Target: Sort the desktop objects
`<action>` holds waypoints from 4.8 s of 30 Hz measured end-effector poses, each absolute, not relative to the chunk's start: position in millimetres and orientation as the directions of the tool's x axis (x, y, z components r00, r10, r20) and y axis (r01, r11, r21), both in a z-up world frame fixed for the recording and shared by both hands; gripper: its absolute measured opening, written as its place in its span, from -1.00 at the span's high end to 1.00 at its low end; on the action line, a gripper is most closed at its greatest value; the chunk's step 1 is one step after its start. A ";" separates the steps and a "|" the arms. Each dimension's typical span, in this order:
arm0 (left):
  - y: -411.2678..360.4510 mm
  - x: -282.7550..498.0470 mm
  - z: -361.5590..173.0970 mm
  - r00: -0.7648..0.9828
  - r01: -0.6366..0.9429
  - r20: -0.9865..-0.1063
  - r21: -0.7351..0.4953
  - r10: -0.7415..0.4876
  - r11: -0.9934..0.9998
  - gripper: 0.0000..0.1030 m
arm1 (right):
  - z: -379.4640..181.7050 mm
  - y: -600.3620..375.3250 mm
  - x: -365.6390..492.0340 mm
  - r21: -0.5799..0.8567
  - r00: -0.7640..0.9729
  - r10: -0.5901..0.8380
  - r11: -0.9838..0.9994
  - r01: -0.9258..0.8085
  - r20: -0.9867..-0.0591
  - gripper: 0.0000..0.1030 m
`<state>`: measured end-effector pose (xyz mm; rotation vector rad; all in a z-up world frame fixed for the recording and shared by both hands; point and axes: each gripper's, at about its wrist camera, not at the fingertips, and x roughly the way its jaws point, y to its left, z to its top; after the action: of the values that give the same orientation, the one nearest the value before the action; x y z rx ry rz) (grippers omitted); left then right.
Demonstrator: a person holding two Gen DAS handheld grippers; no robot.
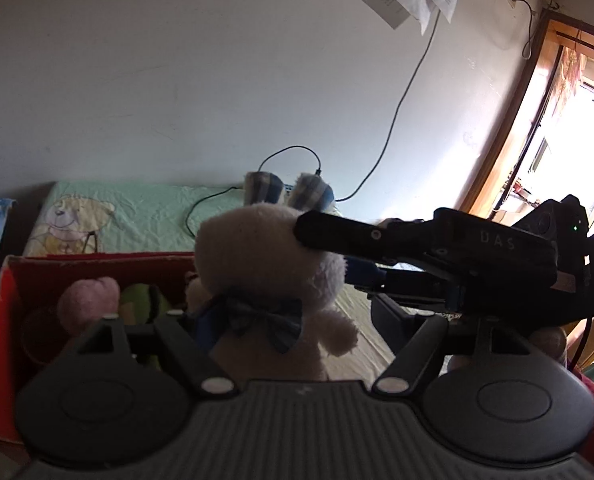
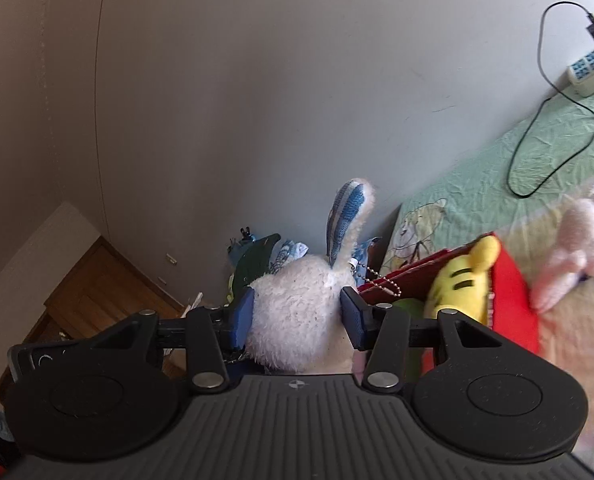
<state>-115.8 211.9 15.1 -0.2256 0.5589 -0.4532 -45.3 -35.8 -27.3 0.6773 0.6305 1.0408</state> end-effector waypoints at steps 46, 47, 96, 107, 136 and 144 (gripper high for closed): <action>329.0 -103.9 -56.9 0.689 0.167 -0.657 -0.269 -0.307 0.949 -0.43 | -87.9 144.1 -39.0 0.579 0.312 0.809 0.578 -0.576 -0.498 0.05; 328.6 -103.7 -57.5 0.687 0.166 -0.659 -0.269 -0.307 0.949 -0.43 | -87.9 140.7 -39.8 0.597 0.311 0.814 0.574 -0.561 -0.490 0.05; 104.6 -94.5 -17.2 0.720 0.277 -0.588 -0.242 -0.368 0.930 -0.61 | -95.0 -146.5 -32.4 0.731 0.531 0.755 0.601 -0.323 -0.386 0.32; 25.2 -85.3 -54.6 0.603 0.441 -0.664 -0.185 -0.443 0.878 -0.61 | -99.9 -155.0 57.2 0.670 0.459 0.784 0.607 -0.427 -0.418 0.32; 16.3 -40.1 -93.7 0.527 0.384 -0.671 -0.359 -0.521 0.851 -0.79 | -125.2 -134.5 84.4 0.446 0.066 0.731 0.483 -0.754 -0.679 0.53; -22.9 -11.0 -85.9 0.532 0.457 -0.654 -0.313 -0.538 0.832 -0.84 | -166.4 -228.9 74.3 0.701 0.197 0.796 0.600 -0.386 -0.573 0.43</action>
<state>-11.0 -22.9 -85.9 -0.1074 0.8173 -0.5949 74.3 -228.9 -166.4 0.4541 1.0822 0.8675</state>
